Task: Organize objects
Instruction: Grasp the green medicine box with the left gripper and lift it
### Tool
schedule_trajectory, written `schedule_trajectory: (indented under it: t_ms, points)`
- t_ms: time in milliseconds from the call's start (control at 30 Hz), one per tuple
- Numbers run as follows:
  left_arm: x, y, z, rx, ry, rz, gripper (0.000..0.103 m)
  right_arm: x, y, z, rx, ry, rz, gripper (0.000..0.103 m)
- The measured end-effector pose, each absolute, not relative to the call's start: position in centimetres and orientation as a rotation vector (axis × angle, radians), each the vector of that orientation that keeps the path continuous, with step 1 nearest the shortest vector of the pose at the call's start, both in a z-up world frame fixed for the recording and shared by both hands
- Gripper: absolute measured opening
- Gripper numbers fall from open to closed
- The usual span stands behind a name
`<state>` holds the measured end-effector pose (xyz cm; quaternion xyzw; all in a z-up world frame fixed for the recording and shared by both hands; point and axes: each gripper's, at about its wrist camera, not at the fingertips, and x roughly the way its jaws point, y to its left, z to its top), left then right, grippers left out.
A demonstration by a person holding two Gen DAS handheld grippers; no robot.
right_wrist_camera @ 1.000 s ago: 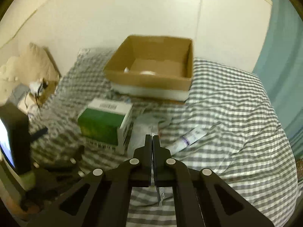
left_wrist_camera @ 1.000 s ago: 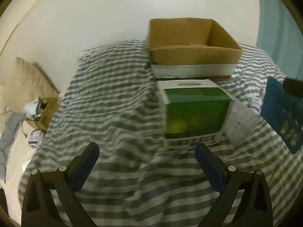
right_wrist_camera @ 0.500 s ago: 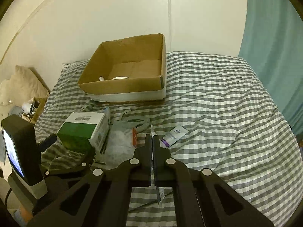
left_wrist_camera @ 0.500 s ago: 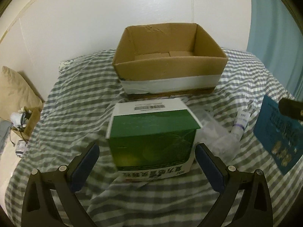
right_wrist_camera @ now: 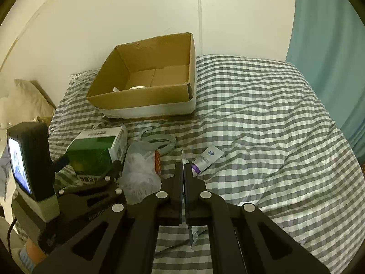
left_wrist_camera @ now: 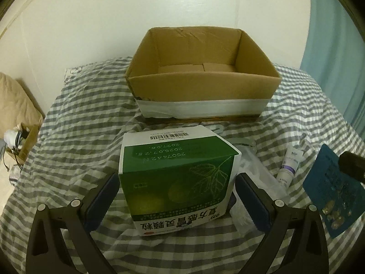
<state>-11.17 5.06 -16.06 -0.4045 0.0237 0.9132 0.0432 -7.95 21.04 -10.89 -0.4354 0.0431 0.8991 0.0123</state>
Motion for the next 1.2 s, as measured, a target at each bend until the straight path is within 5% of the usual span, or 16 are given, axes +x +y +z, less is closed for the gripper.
schedule_trajectory:
  t_ms: [500, 733, 1200]
  points:
    - [-11.1, 7.2, -15.9, -1.351, 0.175, 2.897, 0.103, -7.7, 21.4, -10.7, -1.339, 0.16, 2.799, 0.001]
    - [-12.6, 3.8, -17.0, -1.438, -0.089, 2.848, 0.103, -7.5, 21.8, -10.9, -1.338, 0.155, 2.797, 0.001]
    - [-8.1, 2.0, -10.3, -1.317, -0.097, 2.76, 0.095, -5.1, 20.8, -5.0, -1.16, 0.205, 2.931, 0.001]
